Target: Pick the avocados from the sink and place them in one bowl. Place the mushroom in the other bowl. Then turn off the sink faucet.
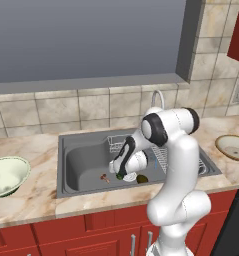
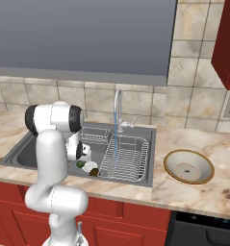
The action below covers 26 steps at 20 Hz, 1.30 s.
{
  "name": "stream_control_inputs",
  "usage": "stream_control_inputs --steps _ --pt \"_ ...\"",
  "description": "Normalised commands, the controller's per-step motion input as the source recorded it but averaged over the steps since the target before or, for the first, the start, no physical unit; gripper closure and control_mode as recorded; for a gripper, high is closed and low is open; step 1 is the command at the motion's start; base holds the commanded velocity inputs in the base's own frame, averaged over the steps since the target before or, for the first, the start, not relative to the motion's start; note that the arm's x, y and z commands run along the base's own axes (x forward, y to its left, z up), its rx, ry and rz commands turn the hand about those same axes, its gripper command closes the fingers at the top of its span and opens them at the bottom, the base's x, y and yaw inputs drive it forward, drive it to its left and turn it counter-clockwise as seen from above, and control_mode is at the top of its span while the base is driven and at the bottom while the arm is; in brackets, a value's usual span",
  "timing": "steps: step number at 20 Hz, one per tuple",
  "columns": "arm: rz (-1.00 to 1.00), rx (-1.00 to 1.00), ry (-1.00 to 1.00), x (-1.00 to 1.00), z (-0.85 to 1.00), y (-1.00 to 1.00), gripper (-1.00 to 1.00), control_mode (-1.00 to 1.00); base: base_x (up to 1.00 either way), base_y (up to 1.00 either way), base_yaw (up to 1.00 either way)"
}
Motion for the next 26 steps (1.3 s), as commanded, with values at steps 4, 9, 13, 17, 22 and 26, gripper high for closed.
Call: stream_control_inputs --steps 4,9,13,17,22,26 --pt "0.00 0.00 0.00 0.16 -0.14 0.00 -1.00 -1.00 0.00 0.00 0.00" --pt "0.00 0.00 0.00 0.16 -0.15 0.00 -1.00 -1.00 0.00 0.00 0.00" --pt "0.00 0.00 0.00 0.16 -0.16 0.00 -1.00 -1.00 0.00 0.00 0.00" --pt "0.00 0.00 0.00 0.16 -0.15 0.00 -1.00 -1.00 0.00 0.00 0.00" --pt "0.00 0.00 0.00 0.17 -0.14 0.00 -1.00 -1.00 0.00 0.00 0.00" --pt "0.00 0.00 0.00 0.16 -0.14 0.00 -1.00 -1.00 0.00 0.00 0.00"
